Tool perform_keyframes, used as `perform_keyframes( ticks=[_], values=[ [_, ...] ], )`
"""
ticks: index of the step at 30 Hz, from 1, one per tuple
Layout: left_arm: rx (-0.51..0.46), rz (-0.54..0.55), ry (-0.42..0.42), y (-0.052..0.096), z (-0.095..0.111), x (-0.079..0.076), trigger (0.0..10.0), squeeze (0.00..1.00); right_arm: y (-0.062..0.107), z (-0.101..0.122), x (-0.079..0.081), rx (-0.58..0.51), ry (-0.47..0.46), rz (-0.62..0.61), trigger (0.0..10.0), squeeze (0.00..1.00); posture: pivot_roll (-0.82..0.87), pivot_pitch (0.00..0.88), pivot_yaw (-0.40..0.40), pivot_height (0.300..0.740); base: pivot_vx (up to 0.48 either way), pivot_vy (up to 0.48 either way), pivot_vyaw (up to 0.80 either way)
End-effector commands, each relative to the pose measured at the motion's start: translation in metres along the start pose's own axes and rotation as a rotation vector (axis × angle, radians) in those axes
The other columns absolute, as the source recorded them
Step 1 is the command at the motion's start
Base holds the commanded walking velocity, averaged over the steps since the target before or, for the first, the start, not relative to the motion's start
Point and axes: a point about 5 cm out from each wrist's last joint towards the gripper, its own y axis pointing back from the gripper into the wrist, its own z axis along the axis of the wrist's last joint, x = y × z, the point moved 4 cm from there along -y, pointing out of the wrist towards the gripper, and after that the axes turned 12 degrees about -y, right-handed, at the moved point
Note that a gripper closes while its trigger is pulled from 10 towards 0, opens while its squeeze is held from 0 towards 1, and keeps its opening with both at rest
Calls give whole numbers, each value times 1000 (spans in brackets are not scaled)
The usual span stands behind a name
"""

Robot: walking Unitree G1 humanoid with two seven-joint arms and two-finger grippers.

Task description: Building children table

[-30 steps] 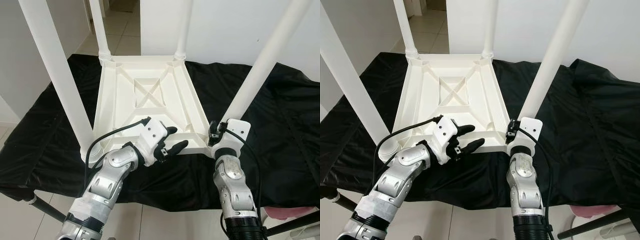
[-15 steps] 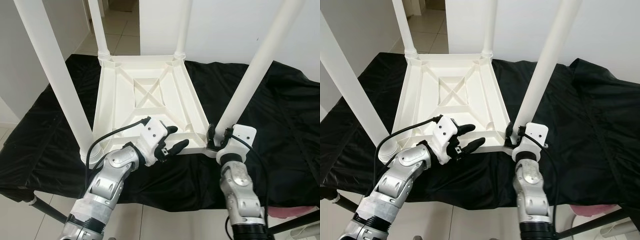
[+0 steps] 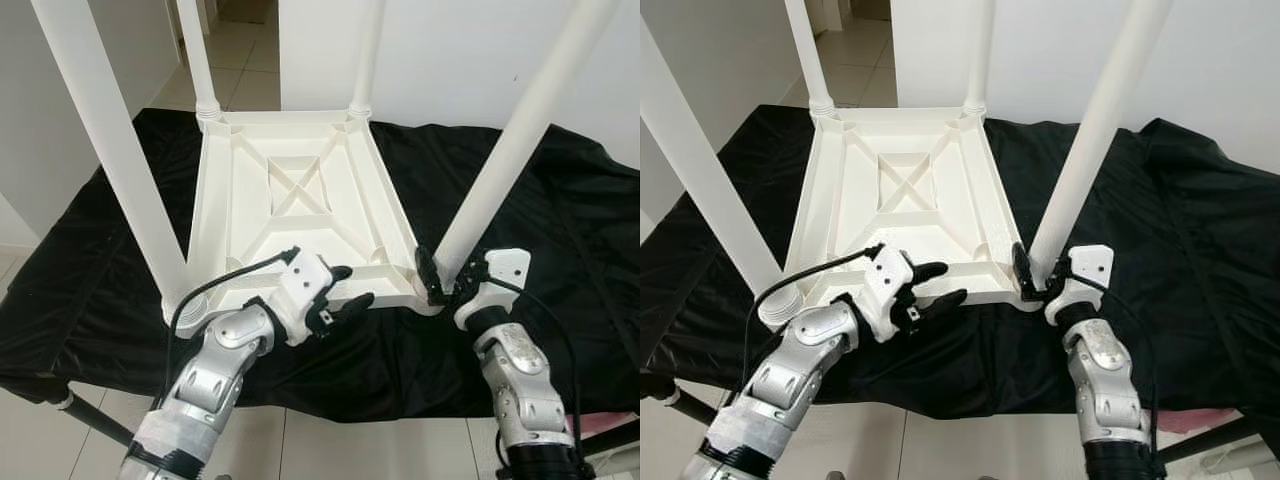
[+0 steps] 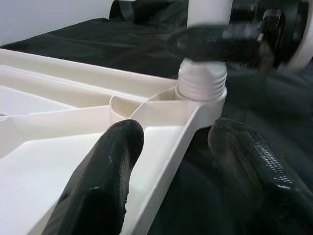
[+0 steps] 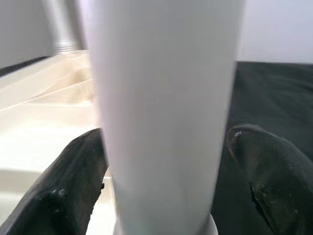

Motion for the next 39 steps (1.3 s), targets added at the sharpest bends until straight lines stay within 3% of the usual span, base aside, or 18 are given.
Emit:
perform_keyframes(
  ticks=[1,9,11,12,13,14,15,16,17,18,19,24,25,26,27,31,39],
  values=[
    [-8,-23,-20,0,2,-2,10000,0,-2,2,0,-5,-13,54,10000,0,-47,8,-41,740,0,0,0],
    [-17,-14,-10,-2,5,-3,10000,0,-6,-3,6,57,2,181,10000,0,-48,11,-33,740,0,0,0],
    [-21,-17,-6,-3,6,-5,10000,0,-8,-4,6,73,15,208,9608,0,-47,10,-29,740,0,0,0],
    [-23,-20,-3,-4,7,-7,10000,0,-9,-6,6,83,20,225,8353,0,-47,8,-27,740,0,0,0],
    [-23,-20,-3,-4,7,-7,10000,0,-9,-6,6,83,20,225,8353,0,-47,8,-27,740,0,0,0],
    [-25,-22,-2,-5,8,-7,10000,0,-9,-7,6,95,24,241,6235,0,-50,6,-18,740,0,0,0],
    [-27,-27,-2,-6,8,-8,10000,0,-10,-8,4,103,24,254,2902,0,-50,1,-18,740,0,0,0],
    [-27,-27,-2,-6,8,-8,10000,0,-10,-8,4,103,24,254,2902,0,-50,1,-18,740,0,0,0],
    [-29,-34,-3,-6,9,-9,10000,0,-9,-9,3,107,22,262,980,0,-50,1,-18,740,0,0,0],
    [-29,-34,-3,-6,9,-9,10000,0,-9,-9,3,107,22,262,980,0,-50,1,-18,740,0,0,0],
    [-29,-40,-6,-7,9,-9,10000,0,-9,-10,3,110,19,270,0,0,-50,0,-13,740,0,0,0],
    [-31,-47,-19,-9,10,-7,10000,0,-6,-15,3,119,11,277,0,0,-53,0,-12,740,0,0,0],
    [-31,-47,-22,-10,10,-6,10000,0,-5,-15,3,120,4,269,3412,0,-55,0,-8,740,0,0,0],
    [-31,-47,-22,-10,10,-6,10000,0,-5,-15,3,120,4,269,3412,0,-55,0,-8,740,0,0,0],
    [-34,-46,-24,-10,11,-4,10000,0,-5,-14,2,111,-11,250,10000,0,-53,0,-8,740,0,0,0],
    [-35,-45,-26,-11,11,-3,10000,0,-6,-14,3,102,-16,241,10000,0,-54,0,-7,740,0,0,0],
    [-32,-31,-25,-10,10,-2,10000,0,-7,-17,-1,96,48,87,10000,0,-51,0,-20,740,0,0,0]
  ],
)
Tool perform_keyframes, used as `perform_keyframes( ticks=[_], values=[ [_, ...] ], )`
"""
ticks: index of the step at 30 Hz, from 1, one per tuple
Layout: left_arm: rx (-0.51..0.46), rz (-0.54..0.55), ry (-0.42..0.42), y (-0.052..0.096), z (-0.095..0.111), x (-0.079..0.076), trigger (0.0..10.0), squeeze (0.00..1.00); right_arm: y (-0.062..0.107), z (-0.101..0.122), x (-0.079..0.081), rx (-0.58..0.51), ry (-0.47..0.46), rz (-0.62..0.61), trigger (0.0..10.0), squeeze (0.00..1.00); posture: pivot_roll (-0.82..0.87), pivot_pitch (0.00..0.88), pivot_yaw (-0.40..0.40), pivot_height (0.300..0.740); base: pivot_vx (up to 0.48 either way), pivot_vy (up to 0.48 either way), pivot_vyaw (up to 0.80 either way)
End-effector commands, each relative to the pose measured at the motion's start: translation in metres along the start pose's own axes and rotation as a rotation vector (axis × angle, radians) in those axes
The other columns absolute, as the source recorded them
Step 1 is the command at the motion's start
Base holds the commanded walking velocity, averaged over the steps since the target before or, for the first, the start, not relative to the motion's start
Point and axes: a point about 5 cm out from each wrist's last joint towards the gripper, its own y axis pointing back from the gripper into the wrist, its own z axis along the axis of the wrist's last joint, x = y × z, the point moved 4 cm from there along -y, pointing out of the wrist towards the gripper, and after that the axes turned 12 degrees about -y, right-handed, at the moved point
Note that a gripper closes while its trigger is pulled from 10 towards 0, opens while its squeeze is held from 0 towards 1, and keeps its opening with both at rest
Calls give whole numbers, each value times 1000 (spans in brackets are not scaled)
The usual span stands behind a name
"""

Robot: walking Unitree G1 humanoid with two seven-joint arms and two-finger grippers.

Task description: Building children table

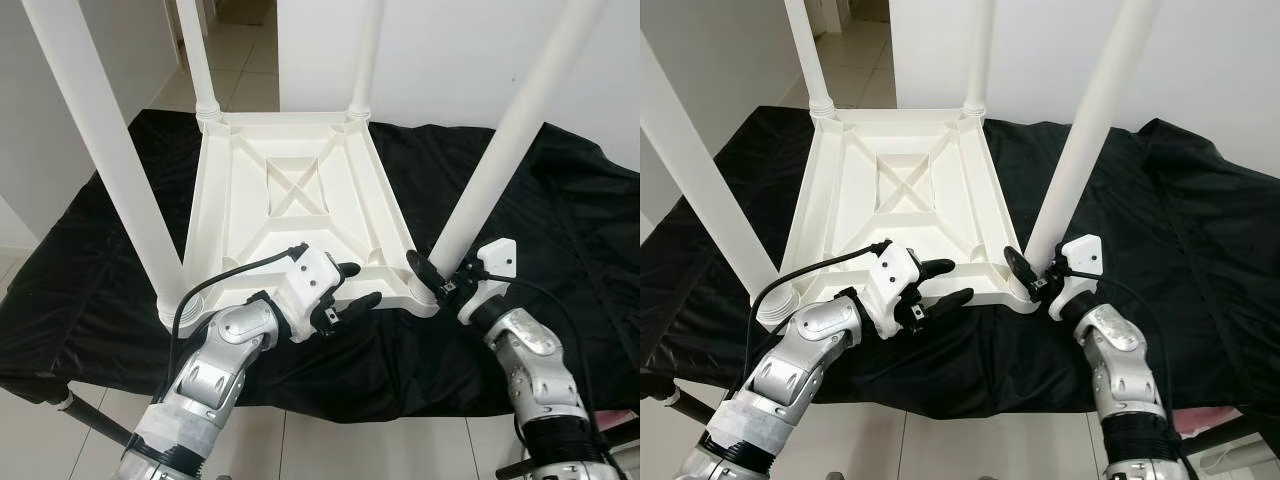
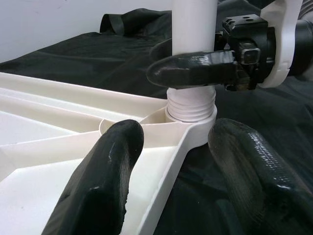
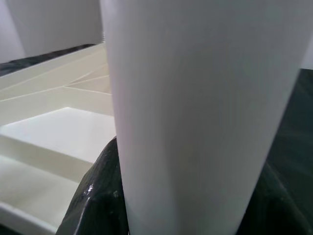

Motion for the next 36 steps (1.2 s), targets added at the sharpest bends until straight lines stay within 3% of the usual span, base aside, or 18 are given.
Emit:
perform_keyframes(
  ticks=[1,6,8,10,12,17,21,32,33,36],
  values=[
    [10,11,-2,1,-3,2,10000,0,3,-8,-5,27,-6,-76,10000,0,-50,0,-20,740,0,0,0],
    [10,32,14,1,-3,2,10000,0,7,-12,-4,6,-82,-261,10000,0,-49,0,-25,740,0,0,0],
    [10,32,14,1,-3,2,10000,0,7,-12,-4,6,-82,-261,10000,0,-49,0,-25,740,0,0,0],
    [8,35,15,0,-3,2,10000,0,8,-15,1,-3,-111,-380,10000,0,-50,0,-31,740,0,0,0],
    [8,35,15,0,-3,2,10000,0,8,-15,1,-3,-111,-380,10000,0,-50,0,-31,740,0,0,0],
    [9,49,15,-1,-4,6,10000,0,7,-24,11,-28,-182,-600,10000,0,-52,0,-45,740,0,0,0],
    [-2,52,27,-3,-1,5,10000,0,-5,-18,34,-67,-236,-533,10000,0,-53,0,-39,740,0,0,0],
    [-1,52,17,-3,-1,6,10000,0,-3,-18,32,-52,-240,-576,10000,0,-43,0,-42,740,0,0,0],
    [-4,51,19,-4,-1,4,10000,0,-4,-17,30,-60,-234,-567,10000,1000,-39,0,-44,740,0,0,0],
    [-8,52,20,-5,0,2,10000,0,-6,-13,26,-72,-214,-545,10000,1000,-37,0,-46,740,0,0,0]
  ],
)
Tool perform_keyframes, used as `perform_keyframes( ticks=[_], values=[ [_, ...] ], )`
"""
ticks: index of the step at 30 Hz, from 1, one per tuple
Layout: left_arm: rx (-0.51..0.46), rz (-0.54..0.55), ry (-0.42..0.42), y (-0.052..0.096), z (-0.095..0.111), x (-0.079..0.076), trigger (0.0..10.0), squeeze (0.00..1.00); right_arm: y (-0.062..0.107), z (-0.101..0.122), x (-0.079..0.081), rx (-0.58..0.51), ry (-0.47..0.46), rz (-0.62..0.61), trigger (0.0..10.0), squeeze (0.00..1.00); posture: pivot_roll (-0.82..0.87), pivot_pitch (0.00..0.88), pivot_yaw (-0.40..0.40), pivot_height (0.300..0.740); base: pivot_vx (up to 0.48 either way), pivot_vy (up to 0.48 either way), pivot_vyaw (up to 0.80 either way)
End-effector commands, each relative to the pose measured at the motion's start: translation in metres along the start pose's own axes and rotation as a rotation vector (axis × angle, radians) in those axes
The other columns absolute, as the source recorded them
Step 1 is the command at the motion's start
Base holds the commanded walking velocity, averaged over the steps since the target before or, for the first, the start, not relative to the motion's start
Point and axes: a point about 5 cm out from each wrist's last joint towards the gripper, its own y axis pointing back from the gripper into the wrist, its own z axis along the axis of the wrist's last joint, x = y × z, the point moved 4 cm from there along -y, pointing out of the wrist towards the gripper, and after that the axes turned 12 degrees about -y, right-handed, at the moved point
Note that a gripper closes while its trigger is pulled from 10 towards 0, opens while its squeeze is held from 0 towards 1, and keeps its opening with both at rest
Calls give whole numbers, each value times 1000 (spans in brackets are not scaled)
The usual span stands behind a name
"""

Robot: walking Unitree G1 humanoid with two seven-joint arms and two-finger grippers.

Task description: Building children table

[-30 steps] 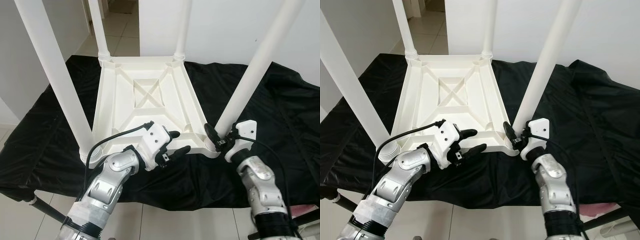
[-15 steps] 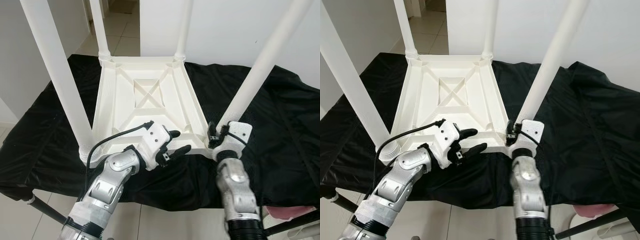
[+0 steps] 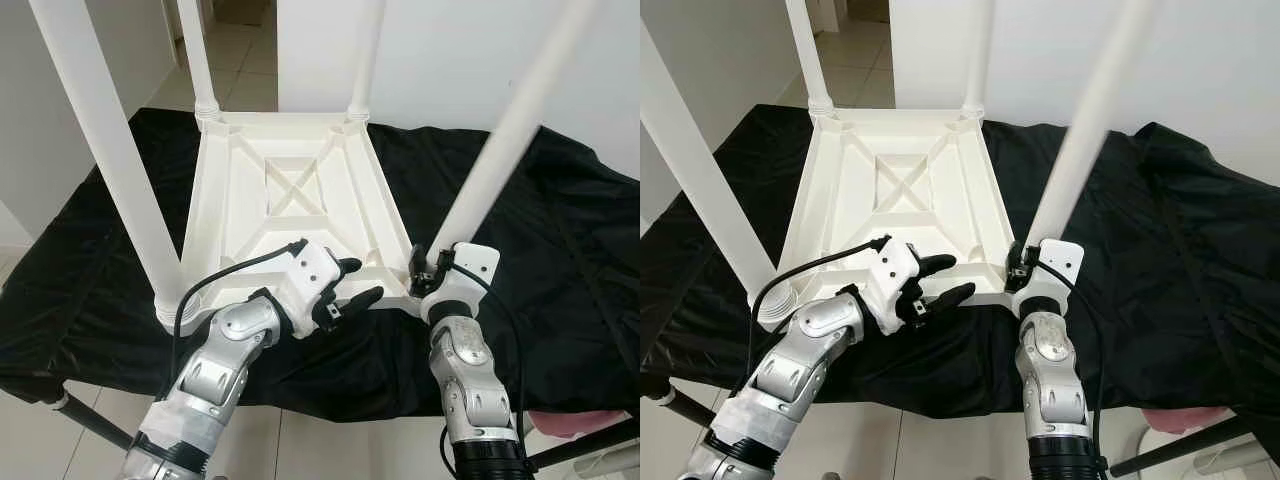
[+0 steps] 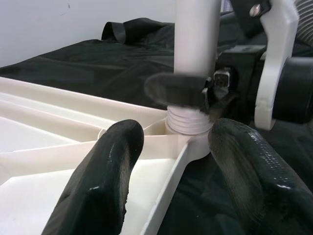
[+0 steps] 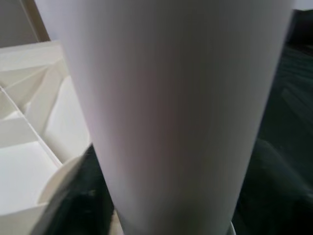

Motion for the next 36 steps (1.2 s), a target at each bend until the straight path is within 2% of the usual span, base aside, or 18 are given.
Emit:
perform_keyframes(
  ticks=[1,9,10,19,21,27,28,29,33,34,36],
  values=[
    [14,37,-1,-1,-3,1,10000,0,-1,-3,3,9,-42,6,10000,1000,-37,0,-46,740,0,0,0],
    [17,39,24,1,-4,-1,10000,0,-1,-3,-10,21,-54,87,10000,1000,-33,0,-58,740,0,0,0],
    [29,46,27,2,-6,0,10000,0,0,-4,-11,30,-67,135,10000,0,-30,0,-65,740,0,0,0],
    [43,38,37,4,-9,-2,10000,0,4,-3,-9,61,-29,325,10000,0,-40,0,-56,740,0,0,0],
    [57,8,38,4,-13,-6,10000,0,3,-1,-12,79,48,441,10000,0,-48,0,-52,740,0,0,0],
    [67,-15,19,1,-16,-12,10000,0,0,2,-18,103,109,559,10000,0,-54,0,-50,740,0,0,0],
    [52,-33,60,2,-14,-14,10000,584,-1,3,-19,115,112,584,10000,0,-54,0,-50,740,0,0,0],
    [39,-54,98,3,-13,-17,10000,1000,-3,3,-20,121,129,596,10000,0,-54,0,-50,740,0,0,0],
    [27,-75,137,5,-12,-19,10000,1000,-4,4,-21,126,150,605,10000,0,-54,0,-50,740,0,0,0],
    [61,-57,77,5,-16,-19,10000,0,-7,4,-25,142,175,627,5725,0,-50,0,-54,740,0,0,0],
    [73,-46,51,5,-17,-18,10000,0,-8,4,-26,148,190,637,5725,0,-50,0,-54,740,0,0,0]
  ],
)
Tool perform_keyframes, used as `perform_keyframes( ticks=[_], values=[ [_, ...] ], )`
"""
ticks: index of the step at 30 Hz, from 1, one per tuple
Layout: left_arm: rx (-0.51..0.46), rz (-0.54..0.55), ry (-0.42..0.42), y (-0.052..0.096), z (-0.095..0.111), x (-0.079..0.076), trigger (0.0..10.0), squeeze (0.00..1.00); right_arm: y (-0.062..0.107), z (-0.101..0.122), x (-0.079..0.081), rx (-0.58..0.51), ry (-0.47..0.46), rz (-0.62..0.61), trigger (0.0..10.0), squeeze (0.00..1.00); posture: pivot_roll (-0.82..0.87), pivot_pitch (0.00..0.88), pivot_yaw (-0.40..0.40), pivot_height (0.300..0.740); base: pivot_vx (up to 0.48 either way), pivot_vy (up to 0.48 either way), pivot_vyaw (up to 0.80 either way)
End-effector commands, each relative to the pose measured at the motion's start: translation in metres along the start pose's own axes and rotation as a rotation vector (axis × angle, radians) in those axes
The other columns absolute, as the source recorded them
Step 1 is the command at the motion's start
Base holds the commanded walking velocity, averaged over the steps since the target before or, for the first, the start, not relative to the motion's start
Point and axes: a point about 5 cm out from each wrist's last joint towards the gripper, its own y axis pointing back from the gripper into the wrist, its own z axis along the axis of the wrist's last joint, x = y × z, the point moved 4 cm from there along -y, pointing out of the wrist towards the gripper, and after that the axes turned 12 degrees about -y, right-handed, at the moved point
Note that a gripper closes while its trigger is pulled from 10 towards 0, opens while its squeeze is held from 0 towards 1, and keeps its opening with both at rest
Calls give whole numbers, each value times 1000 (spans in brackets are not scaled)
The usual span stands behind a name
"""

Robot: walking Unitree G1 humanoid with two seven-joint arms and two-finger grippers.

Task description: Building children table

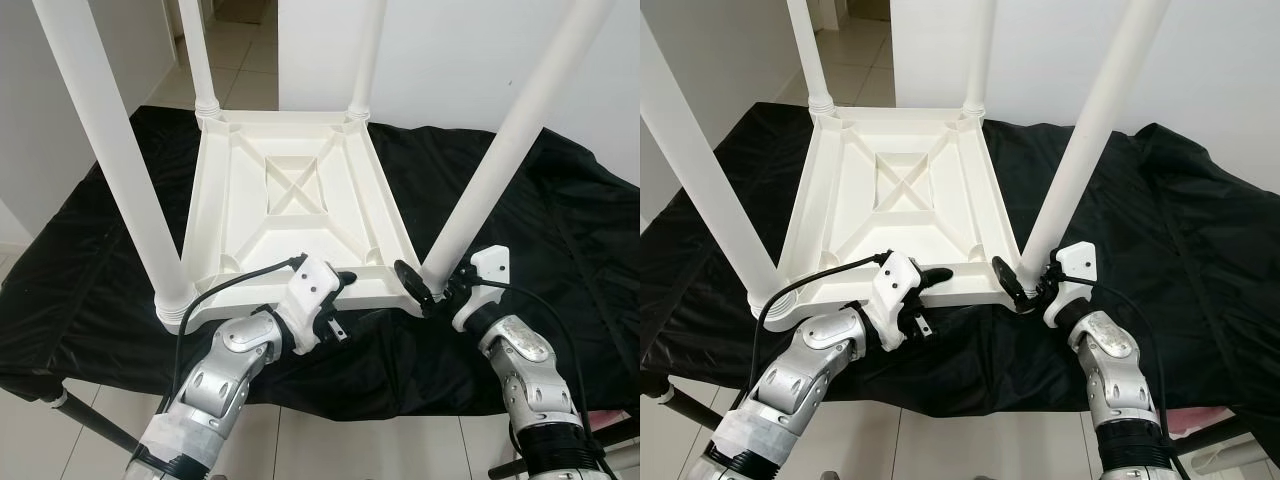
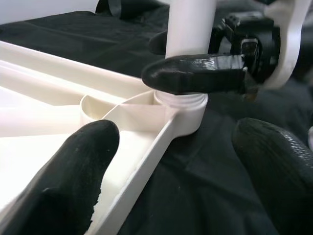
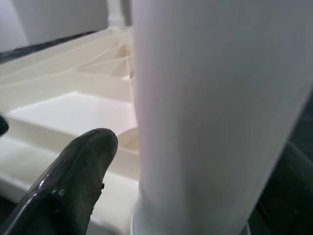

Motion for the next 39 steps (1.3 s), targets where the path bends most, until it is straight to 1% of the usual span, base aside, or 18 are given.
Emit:
perform_keyframes(
  ticks=[1,5,7,14,15,16,22,23,24,25,27,30,31,34,35,37,38,39],
  values=[
    [24,15,-34,-1,-3,0,10000,0,1,2,-4,7,21,19,0,0,-44,0,-60,740,0,0,0],
    [28,26,-40,-1,-4,1,10000,0,1,1,-5,10,20,25,0,0,-40,0,-64,740,0,0,0],
    [40,54,-47,0,-5,4,10000,0,2,1,-8,7,15,36,0,0,-35,0,-69,740,0,0,0],
    [65,101,20,2,-8,11,10000,0,0,2,-7,-5,-5,41,0,0,-24,0,-75,740,0,0,0],
    [67,109,25,3,-8,13,10000,0,-1,3,-7,-16,-18,29,471,0,-23,0,-74,740,0,0,0],
    [75,123,23,3,-8,15,10000,0,-1,4,-6,-34,-32,12,10000,0,-23,0,-73,740,0,0,0],
    [89,169,28,2,-8,24,10000,0,-2,5,-1,-69,-58,-45,10000,0,-22,0,-67,740,0,0,0],
    [105,182,28,1,-9,26,10000,0,-2,3,-1,-61,-55,-74,10000,0,-23,0,-61,740,0,0,0],
    [116,183,34,1,-10,27,10000,0,-2,-2,-3,-32,-21,-121,10000,0,-32,0,-57,740,0,0,0],
    [116,183,34,1,-10,27,10000,0,-2,-2,-3,-32,-21,-121,10000,0,-32,0,-57,740,0,0,0],
    [128,189,44,0,-12,29,10000,0,-3,-6,-7,-26,-29,-236,10000,0,-35,0,-56,740,0,0,0],
    [133,193,44,0,-13,29,10000,0,-3,-7,-9,-31,-51,-283,10000,0,-39,0,-51,740,0,0,0],
    [134,200,37,0,-13,30,10000,0,-2,-9,-9,-37,-84,-358,10000,0,-41,0,-49,740,0,0,0],
    [126,213,45,0,-11,32,10000,0,2,-17,-6,-44,-105,-558,10000,0,-51,0,-41,740,0,0,0],
    [126,213,45,0,-11,32,10000,0,2,-17,-6,-44,-105,-558,10000,0,-51,0,-41,740,0,0,0],
    [118,220,53,0,-9,33,10000,0,4,-22,-6,-51,-152,-665,10000,0,-51,0,-40,740,0,0,0],
    [118,220,53,0,-9,33,10000,0,4,-22,-6,-51,-152,-665,10000,0,-51,0,-40,740,0,0,0],
    [115,224,52,-1,-8,33,10000,0,3,-25,-2,-58,-173,-704,10000,0,-52,0,-37,740,0,0,0]
  ],
)
